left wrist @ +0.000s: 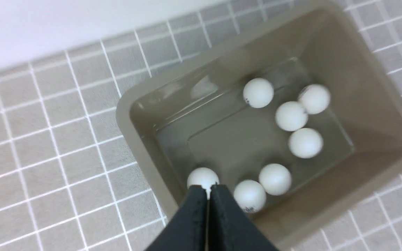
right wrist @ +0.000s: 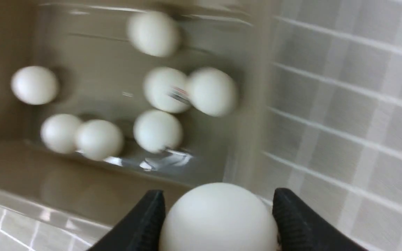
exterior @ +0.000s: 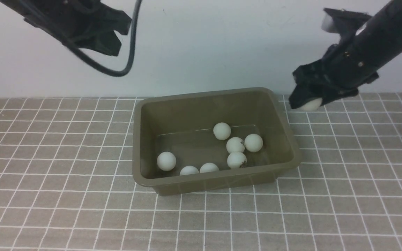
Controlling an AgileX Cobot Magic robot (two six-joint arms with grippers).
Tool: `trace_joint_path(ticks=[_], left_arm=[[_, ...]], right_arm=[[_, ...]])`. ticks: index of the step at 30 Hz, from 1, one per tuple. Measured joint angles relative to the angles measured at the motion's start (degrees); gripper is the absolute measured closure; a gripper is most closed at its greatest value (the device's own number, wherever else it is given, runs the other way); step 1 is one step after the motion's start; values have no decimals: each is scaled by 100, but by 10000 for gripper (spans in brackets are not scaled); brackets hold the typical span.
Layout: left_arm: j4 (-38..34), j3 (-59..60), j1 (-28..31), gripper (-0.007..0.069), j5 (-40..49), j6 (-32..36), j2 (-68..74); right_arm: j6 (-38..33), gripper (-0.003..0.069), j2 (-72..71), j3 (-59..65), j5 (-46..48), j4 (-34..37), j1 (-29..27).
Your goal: Put the table tennis balls into the box on the grey coffee tablecloth.
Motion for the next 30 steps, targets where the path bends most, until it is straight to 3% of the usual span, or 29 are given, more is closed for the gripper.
trace_joint_path(ticks=[4,7,8,11,14,17,21,23,26,30], left_arm=[[17,647,0,629,-50,0,-773],[17,1165,0,629,-71,0,-1321],[17,1411,0,629,-85,0,-1509],[17,1714,0,629,-130,0,-1759],[24,1932,0,629,-182,0,-1951],[47,2042,0,629,-241,0,-2108],[110,2122,0,629,-274,0,-2301],[117,2122,0,629,-286,0,-2347],[91,2129,0,629,-398,0,-2400],[-208,2129,0,629,-577,92,-2404]], right_arm=[[-155,291,322,11,-473,49,576],[-156,194,505,30,-806,60,858],[-167,112,537,-10,-873,52,945],[-177,38,537,-241,-838,-103,1001],[17,34,483,-655,-548,-449,1006],[294,137,90,-949,-75,-974,1006],[737,467,-1184,-1038,290,-1593,1006],[921,587,-1759,-990,276,-1778,1006],[1203,655,-2986,-510,-119,-2063,1006],[1525,671,-4958,1197,-1194,-2384,1006]])
